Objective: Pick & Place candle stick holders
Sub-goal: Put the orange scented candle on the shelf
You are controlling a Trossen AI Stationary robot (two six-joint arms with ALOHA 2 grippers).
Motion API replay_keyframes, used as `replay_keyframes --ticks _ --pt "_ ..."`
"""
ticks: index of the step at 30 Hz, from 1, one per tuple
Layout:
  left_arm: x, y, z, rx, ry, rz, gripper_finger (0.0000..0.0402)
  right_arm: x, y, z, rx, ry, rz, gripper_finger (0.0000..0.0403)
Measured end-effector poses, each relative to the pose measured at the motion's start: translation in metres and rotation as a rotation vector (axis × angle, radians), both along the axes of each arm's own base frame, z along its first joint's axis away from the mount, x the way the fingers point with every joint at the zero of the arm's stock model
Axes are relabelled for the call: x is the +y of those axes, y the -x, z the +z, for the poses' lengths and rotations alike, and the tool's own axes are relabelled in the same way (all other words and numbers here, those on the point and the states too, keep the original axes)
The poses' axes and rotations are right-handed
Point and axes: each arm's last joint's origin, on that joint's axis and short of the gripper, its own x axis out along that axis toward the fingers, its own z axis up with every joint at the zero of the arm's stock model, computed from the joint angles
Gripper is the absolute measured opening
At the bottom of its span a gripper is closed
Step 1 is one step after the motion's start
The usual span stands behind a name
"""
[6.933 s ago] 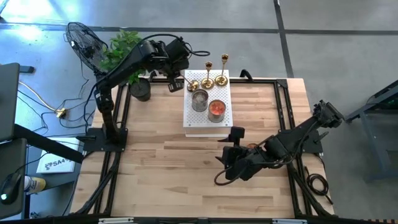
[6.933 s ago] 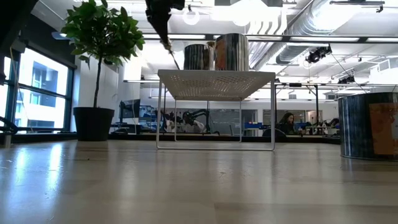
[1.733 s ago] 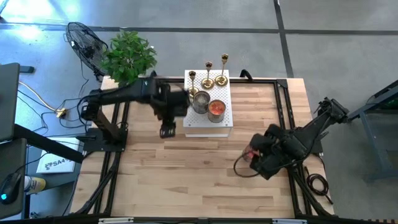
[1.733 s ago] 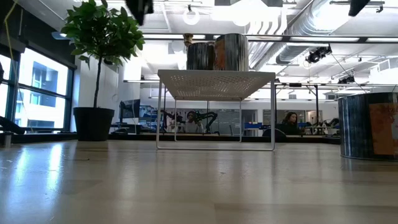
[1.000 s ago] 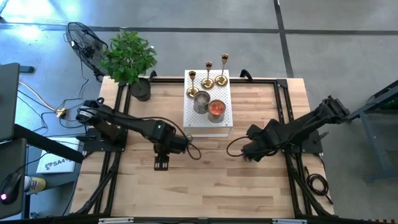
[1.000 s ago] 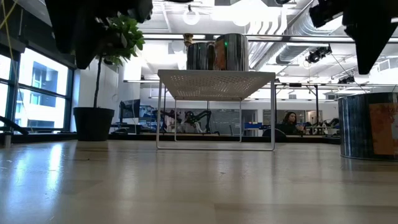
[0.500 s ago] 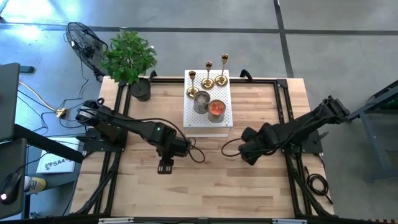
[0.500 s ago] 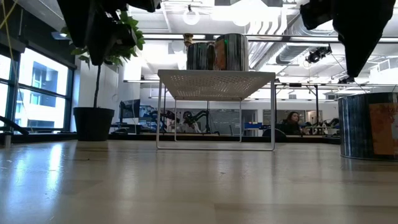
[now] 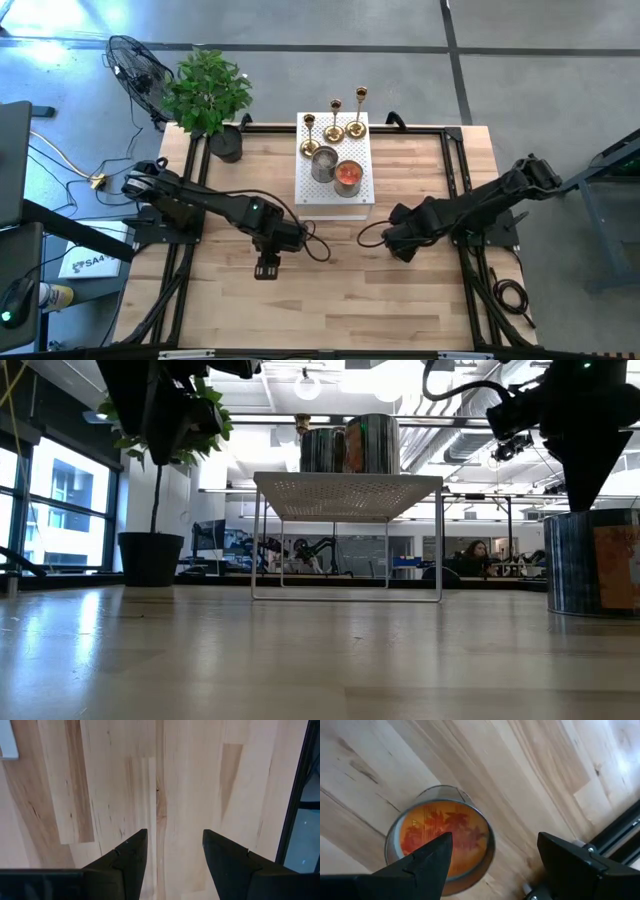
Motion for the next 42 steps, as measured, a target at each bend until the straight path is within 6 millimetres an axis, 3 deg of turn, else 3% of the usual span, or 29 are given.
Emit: replay_keyframes --ticks 24,42 --pt "-0.0005 -0.0023 0.0004 -0.023 0.001 0.005 0.0186 -0.0005 -0.0028 -0.0003 -0.015 -0.019 0.027 0.0286" --pt "-0.0005 -0.0022 0.0004 -0.023 0.002 0.004 0.0186 -0.0002 -0.0053 -0.0003 -0.044 -0.009 0.027 0.0256"
